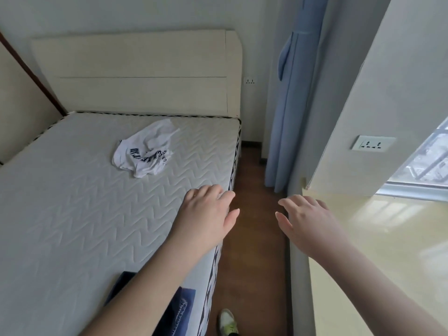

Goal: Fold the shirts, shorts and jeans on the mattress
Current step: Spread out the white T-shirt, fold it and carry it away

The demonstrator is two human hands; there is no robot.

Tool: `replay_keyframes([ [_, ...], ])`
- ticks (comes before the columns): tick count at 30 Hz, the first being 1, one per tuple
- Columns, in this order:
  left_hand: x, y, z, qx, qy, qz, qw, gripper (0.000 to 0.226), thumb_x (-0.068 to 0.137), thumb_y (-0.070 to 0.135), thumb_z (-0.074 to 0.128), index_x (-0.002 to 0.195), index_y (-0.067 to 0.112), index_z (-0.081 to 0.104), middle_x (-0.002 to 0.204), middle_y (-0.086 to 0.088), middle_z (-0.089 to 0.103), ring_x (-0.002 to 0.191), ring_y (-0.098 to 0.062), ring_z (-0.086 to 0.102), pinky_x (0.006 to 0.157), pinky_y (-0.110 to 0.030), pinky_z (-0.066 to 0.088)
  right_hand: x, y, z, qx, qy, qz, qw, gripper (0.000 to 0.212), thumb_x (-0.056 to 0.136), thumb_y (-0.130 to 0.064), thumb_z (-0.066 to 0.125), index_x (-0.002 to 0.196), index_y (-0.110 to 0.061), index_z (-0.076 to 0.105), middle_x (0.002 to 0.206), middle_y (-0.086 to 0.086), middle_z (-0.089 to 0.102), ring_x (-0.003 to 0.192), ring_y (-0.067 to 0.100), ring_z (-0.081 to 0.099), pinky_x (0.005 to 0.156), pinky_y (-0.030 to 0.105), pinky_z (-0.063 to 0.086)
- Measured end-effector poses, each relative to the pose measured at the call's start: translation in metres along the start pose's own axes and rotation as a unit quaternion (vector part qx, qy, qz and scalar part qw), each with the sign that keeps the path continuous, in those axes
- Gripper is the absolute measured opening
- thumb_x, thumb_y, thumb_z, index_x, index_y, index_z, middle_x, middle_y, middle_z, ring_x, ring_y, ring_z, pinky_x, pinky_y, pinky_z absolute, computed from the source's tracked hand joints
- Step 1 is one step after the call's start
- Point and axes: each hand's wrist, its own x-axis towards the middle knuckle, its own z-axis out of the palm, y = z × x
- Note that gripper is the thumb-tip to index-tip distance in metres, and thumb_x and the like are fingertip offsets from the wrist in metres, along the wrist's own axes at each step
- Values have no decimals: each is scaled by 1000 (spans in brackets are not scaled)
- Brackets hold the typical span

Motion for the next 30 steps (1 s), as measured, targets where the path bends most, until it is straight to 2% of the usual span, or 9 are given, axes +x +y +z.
replay_keyframes([
  [3, 32, -25, -1, -2, 30, -3, 1000, 34, 91, 42, 60, 116, 21, 67, 109, -1, 65, 104, -27, 61, 88, -41, 45, 42, -7, -7, -17, 9, -6, 1000, 44, 101, -50, 30, 132, -29, 53, 131, -9, 56, 119, 16, 53, 100, 31, 38],
  [12, 132, -75, -3, -9, 39, 35, 999, 39, 95, 49, 43, 118, 23, 61, 114, 2, 59, 109, -24, 56, 92, -40, 40, 135, -8, -40, -28, 43, 35, 998, 42, 100, -48, 38, 132, -28, 57, 132, -7, 59, 120, 18, 56, 100, 32, 40],
  [19, 200, -86, 2, -2, 39, 50, 998, 41, 97, 50, 40, 121, 23, 59, 117, 2, 59, 110, -24, 55, 94, -40, 40, 197, 16, -49, -44, 36, 38, 998, 45, 101, -50, 31, 133, -29, 54, 133, -9, 57, 122, 16, 53, 100, 29, 39],
  [25, 273, -84, 21, 7, 32, 42, 999, 38, 96, 50, 43, 117, 23, 61, 114, 2, 60, 106, -24, 57, 92, -40, 42, 267, 57, -43, -25, 45, 27, 998, 44, 101, -48, 35, 133, -28, 55, 134, -8, 57, 123, 16, 53, 100, 30, 38],
  [30, 345, -76, 29, 18, 47, 20, 999, 31, 89, 41, 63, 110, 19, 68, 103, -2, 66, 95, -27, 64, 80, -41, 48, 336, 110, -49, -2, 58, 31, 998, 41, 101, -45, 37, 133, -28, 55, 135, -6, 57, 122, 18, 54, 99, 30, 38],
])
